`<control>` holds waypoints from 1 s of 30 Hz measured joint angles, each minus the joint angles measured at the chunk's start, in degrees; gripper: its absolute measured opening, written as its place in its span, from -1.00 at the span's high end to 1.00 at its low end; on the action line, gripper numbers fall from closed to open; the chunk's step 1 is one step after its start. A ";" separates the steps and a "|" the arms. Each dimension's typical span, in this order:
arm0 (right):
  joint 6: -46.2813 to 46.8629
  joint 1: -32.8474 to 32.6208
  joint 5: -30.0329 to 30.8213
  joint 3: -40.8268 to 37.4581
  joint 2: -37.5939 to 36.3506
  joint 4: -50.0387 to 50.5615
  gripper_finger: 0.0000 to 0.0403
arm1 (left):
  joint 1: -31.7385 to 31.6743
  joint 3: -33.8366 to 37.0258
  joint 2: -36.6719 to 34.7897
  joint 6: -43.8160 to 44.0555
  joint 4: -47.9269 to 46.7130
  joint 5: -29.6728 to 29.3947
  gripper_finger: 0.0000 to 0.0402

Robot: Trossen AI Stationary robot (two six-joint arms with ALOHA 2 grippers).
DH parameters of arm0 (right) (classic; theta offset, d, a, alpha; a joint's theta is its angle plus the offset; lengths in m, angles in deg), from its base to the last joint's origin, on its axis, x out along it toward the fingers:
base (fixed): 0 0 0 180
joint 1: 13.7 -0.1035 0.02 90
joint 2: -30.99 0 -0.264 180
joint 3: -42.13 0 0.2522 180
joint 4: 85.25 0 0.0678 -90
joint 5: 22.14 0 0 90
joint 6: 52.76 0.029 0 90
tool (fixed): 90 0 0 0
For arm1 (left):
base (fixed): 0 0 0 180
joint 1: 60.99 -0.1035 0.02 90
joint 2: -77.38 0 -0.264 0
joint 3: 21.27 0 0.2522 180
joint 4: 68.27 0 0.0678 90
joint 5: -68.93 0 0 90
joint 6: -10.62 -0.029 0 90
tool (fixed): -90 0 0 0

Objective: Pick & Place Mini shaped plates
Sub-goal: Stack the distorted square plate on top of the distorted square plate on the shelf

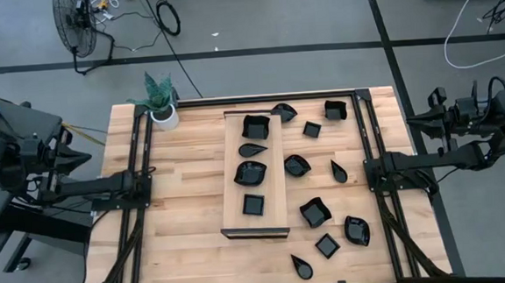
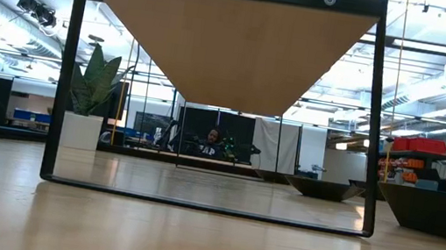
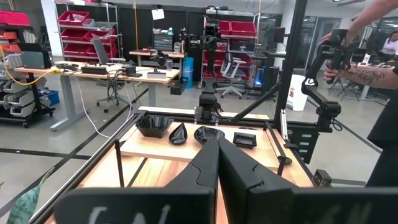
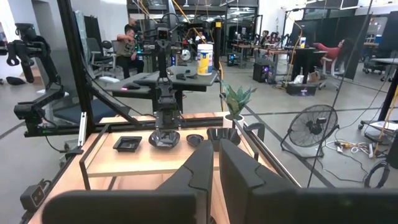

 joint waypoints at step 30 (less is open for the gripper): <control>-0.47 6.33 11.19 -2.73 0.00 -0.43 0.83 | -0.02 -0.01 0.00 -0.01 0.00 -0.02 0.93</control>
